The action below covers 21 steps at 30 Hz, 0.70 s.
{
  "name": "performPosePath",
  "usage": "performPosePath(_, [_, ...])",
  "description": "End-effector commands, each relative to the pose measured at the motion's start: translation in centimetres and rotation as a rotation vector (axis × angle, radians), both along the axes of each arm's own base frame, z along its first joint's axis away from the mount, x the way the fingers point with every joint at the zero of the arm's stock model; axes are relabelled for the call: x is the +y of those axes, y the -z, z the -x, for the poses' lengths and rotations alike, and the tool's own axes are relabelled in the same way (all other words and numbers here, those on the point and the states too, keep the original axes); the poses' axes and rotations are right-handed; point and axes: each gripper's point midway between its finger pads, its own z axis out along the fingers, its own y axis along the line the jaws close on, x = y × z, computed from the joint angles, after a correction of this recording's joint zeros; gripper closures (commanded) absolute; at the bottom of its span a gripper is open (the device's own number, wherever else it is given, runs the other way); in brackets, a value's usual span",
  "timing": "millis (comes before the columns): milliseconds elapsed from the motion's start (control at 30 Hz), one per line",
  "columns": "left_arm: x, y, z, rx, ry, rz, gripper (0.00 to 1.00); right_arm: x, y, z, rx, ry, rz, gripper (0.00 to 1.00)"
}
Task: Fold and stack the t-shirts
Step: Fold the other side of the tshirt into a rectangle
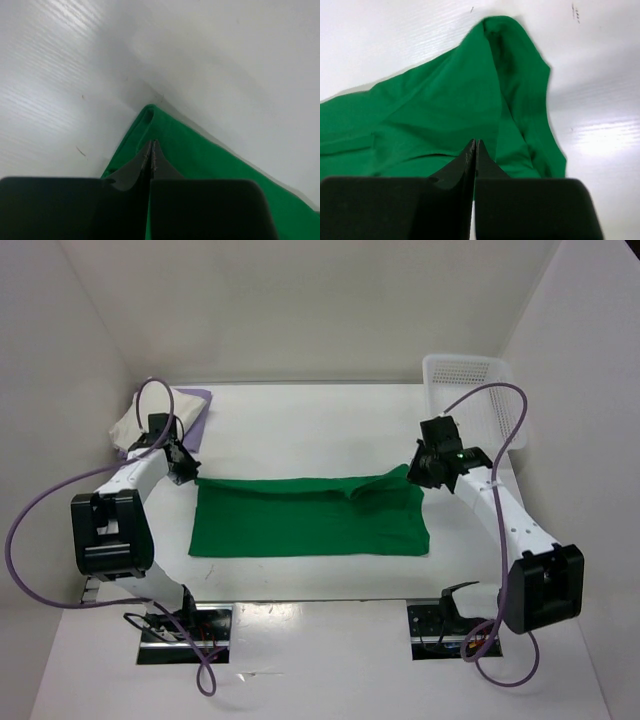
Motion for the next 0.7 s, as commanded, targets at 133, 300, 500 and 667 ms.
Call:
performPosePath(133, [0.2, -1.9, 1.8, -0.028, -0.003, 0.028, 1.0, -0.3, -2.6, 3.2, 0.068, -0.007, 0.0, 0.99])
performPosePath(300, [0.3, -1.2, 3.0, 0.006, -0.013, 0.034, 1.0, -1.0, -1.2, 6.7, 0.197, -0.011, 0.023, 0.99])
performPosePath(500, [0.5, -0.1, 3.9, 0.05, -0.026, 0.089, 1.0, 0.1, -1.4, 9.5, 0.234, -0.057, 0.011, 0.94])
performPosePath(667, [0.6, 0.2, 5.2, 0.087, -0.04, 0.117, 0.85, 0.5, -0.9, 11.4, 0.284, -0.058, 0.039, 0.73])
